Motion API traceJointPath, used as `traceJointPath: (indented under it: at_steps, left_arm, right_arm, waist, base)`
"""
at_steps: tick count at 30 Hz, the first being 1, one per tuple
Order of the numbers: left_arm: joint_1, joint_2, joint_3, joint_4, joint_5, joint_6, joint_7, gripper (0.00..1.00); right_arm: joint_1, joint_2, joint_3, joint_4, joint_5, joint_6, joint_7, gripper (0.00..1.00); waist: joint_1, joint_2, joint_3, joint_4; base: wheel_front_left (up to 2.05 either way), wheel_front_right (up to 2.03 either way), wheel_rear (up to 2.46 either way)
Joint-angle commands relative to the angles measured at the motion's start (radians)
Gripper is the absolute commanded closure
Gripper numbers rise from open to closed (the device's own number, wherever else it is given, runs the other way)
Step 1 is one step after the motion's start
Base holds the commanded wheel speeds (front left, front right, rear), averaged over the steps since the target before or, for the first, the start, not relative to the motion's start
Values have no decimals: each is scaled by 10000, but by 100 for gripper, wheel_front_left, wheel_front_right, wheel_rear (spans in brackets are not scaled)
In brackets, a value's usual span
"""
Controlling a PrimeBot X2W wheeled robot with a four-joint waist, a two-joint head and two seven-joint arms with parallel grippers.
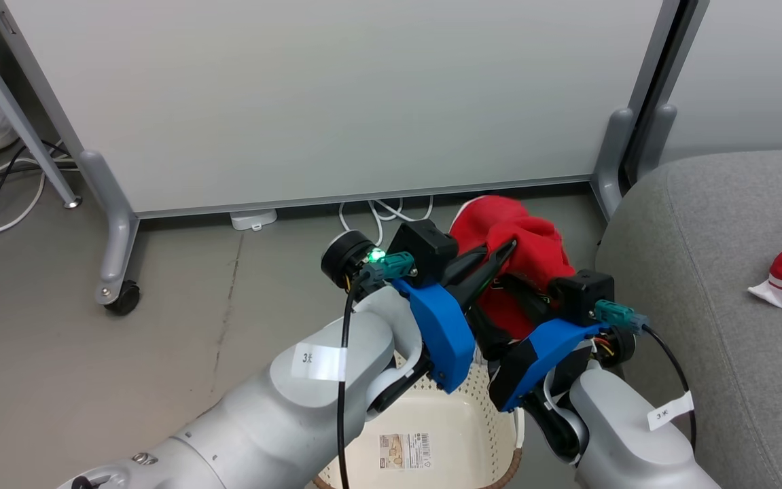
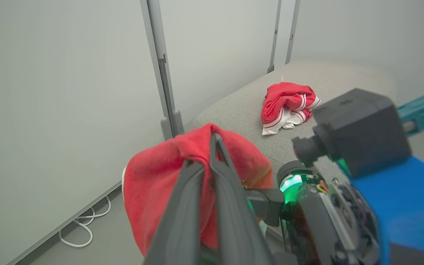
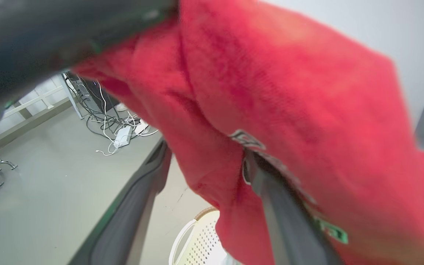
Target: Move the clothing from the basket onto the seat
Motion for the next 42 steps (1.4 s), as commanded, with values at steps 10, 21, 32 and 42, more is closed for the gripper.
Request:
traceJointPath:
  at_steps: [10,21,32,42]
  left_arm:
    - [221,-1,-28,-59,-42,-12,76,100]
    - [171,-1,-28,171,-165,-12,53,100]
    - [80,0,-29,461,-221,-12,-58,100]
    - [14,0,-29,639,-163,-12,-148,9]
  right_arm:
    - [-762,3,-325,1394,-776,1,-236,0]
    - [-1080,3,-38,2094,-1024,1,-277,100]
    - [-1022,3,15,2052,-1060,1,-300,100]
    - [-892,4,310,1920,-868,1,-303,100]
  waist:
    - [-1,-1,-95,-57]
    - [-1,-1,-68,-216]
    - [-1,-1,-79,-332]
    - [-1,-1,-90,-467]
  base:
    - [0,0,0]
    - [0,0,0]
    - [0,0,0]
    - [0,0,0]
